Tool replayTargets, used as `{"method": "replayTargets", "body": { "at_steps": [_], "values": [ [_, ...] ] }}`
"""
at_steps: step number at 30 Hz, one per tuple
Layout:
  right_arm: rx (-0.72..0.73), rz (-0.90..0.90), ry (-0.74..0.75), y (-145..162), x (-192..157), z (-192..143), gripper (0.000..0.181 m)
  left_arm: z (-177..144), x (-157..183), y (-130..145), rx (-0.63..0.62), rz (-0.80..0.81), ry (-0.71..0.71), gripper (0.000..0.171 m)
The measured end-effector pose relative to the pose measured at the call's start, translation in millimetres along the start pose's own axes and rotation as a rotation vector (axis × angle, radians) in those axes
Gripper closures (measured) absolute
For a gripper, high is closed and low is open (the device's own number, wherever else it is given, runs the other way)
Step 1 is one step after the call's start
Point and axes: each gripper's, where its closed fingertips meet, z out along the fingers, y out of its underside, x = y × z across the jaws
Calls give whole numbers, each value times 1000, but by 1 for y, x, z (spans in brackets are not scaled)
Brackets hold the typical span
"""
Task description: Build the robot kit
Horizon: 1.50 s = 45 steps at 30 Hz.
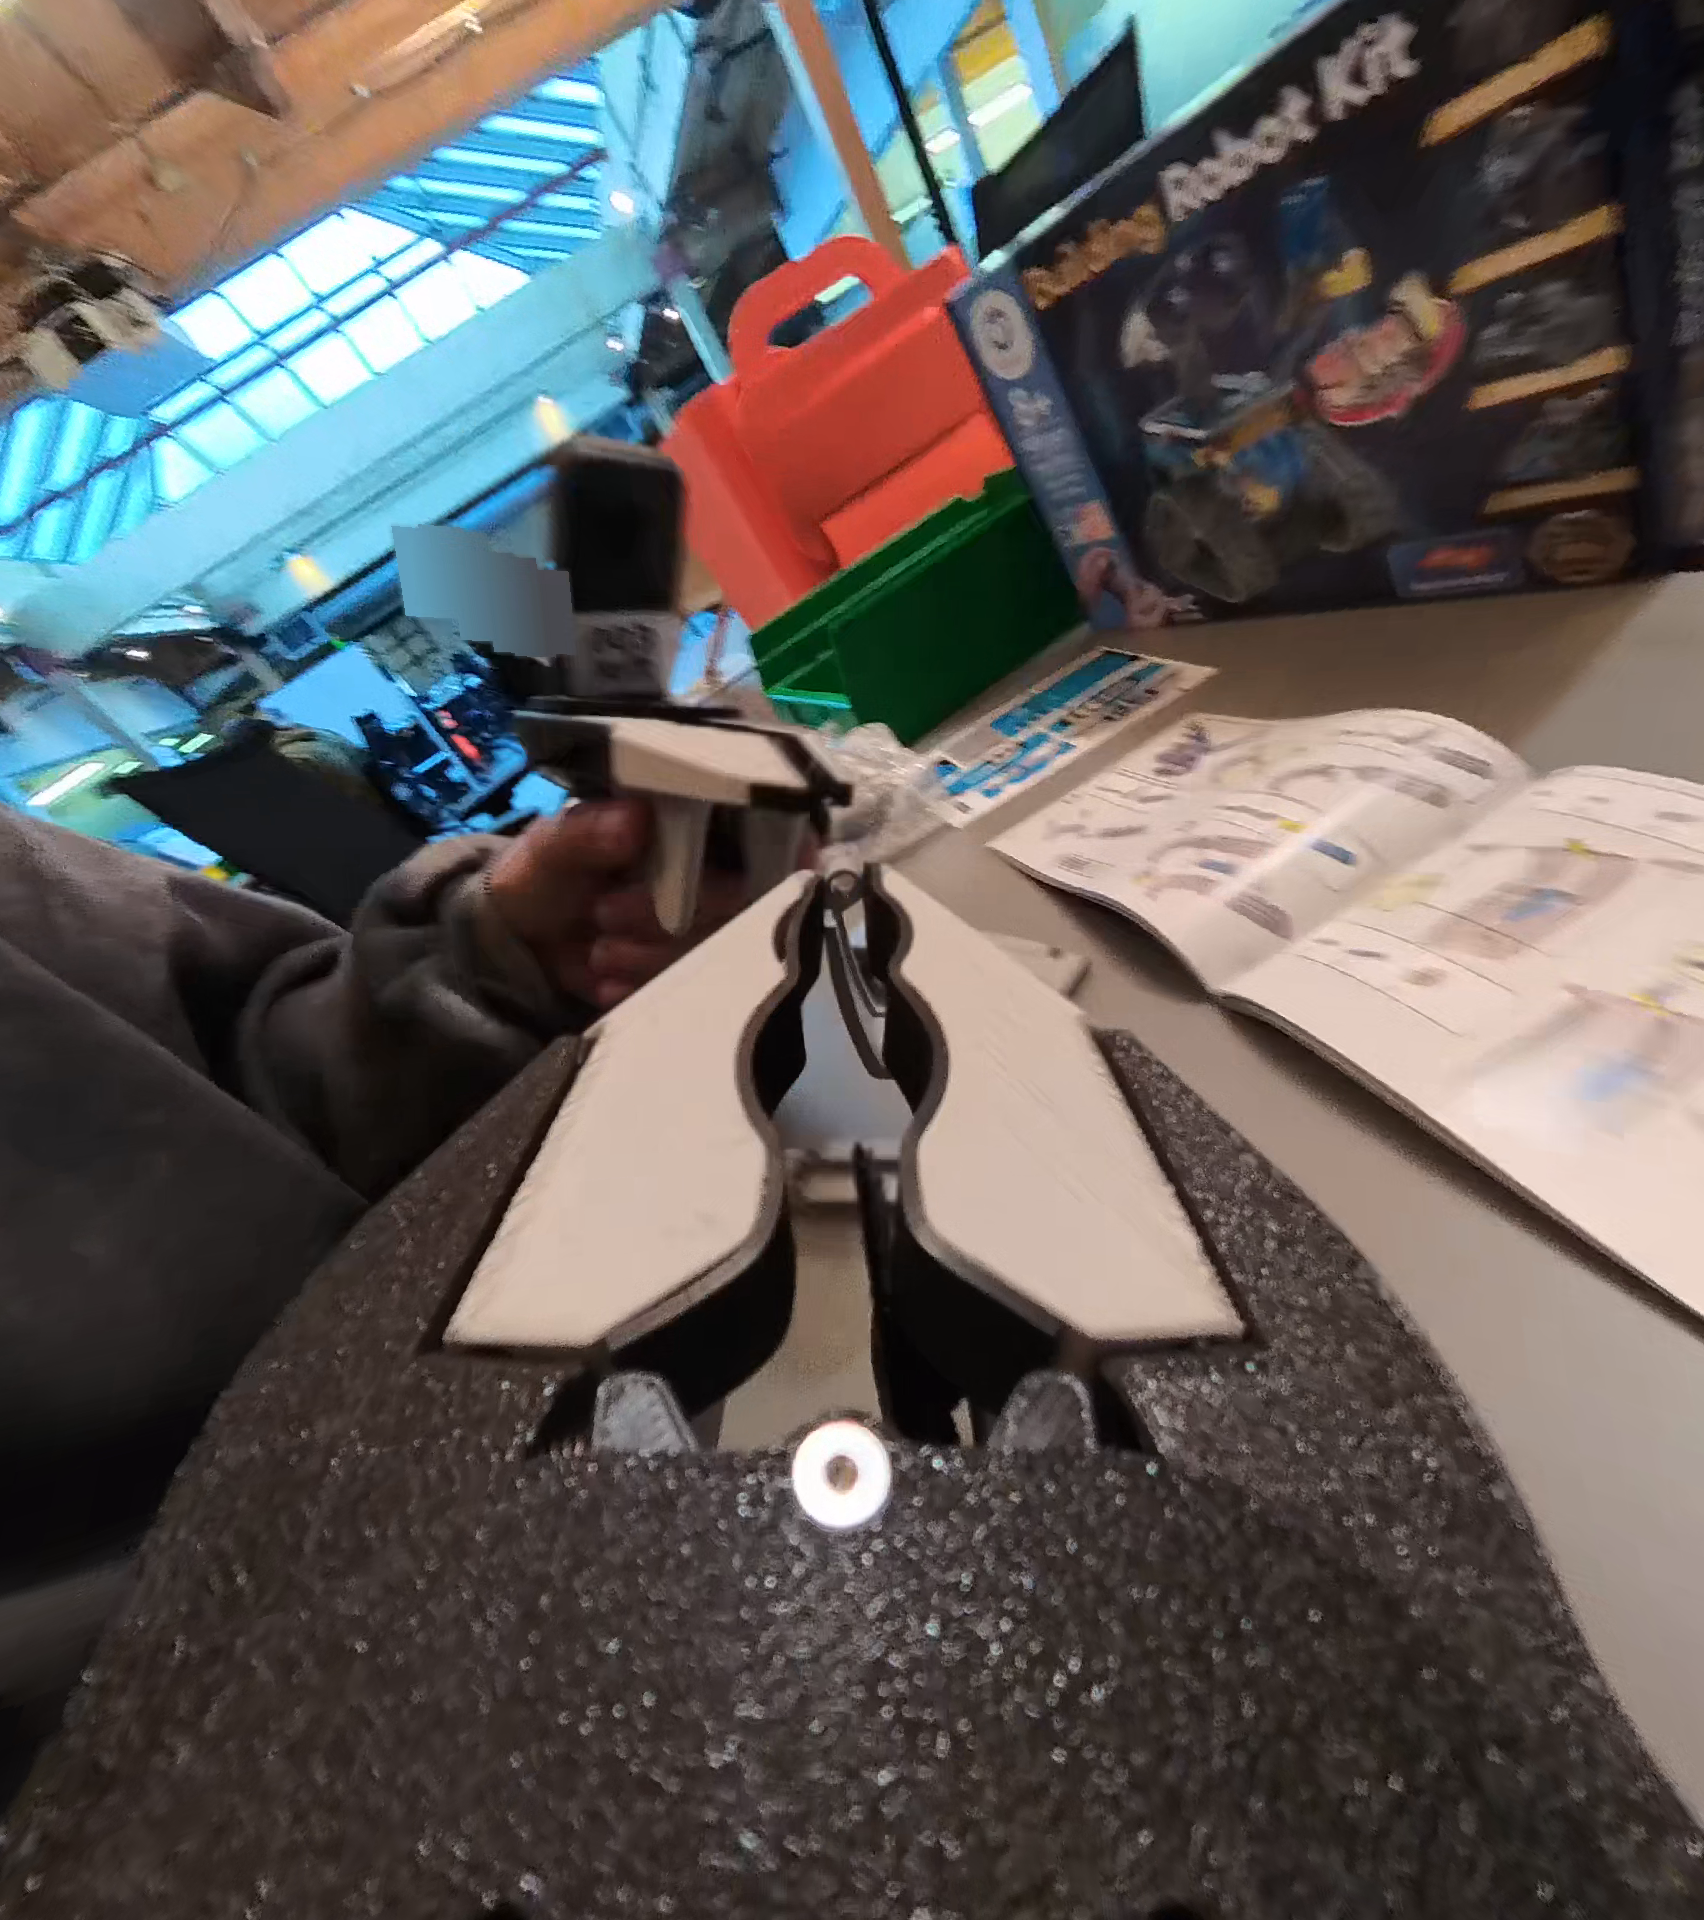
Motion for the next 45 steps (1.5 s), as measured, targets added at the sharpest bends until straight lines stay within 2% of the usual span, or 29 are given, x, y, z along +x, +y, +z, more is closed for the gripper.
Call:
{"method": "replayTargets", "body": {
  "at_steps": [3,6,8,12,20,23,24,26,29,31,33,38,42,45],
  "values": [
    [140,55,-105,-20,-24,8,175,-9,12,-12,126,-282,180,168],
    [320,234,-228,-41,-32,2,176,-8,22,-9,152,-437,285,168],
    [335,293,-264,-40,-33,3,176,-5,29,-5,146,-502,332,169],
    [350,292,-254,-41,-30,-2,177,3,33,3,134,-585,365,168],
    [334,322,-232,-38,-22,-4,177,12,30,12,135,-734,371,169],
    [351,284,-151,-44,-10,-17,175,12,25,15,117,-768,314,169],
    [362,259,-86,-48,-1,-28,176,11,22,17,97,-732,258,168],
    [373,125,182,-56,32,-64,176,11,19,21,-6,-548,100,168],
    [432,-106,624,-82,75,-151,175,14,14,18,-225,-135,-141,168],
    [510,-178,806,-95,87,-202,175,26,15,15,-392,90,-207,168],
    [596,-156,851,-100,90,-225,175,50,12,15,-533,249,-226,168],
    [612,-203,826,-102,82,-220,175,126,-32,49,-794,494,-238,168],
    [628,-157,792,-100,84,-223,175,173,-71,75,-876,648,-268,168],
    [640,-118,771,-99,86,-228,175,198,-74,83,-844,632,-232,168]
  ]
}}
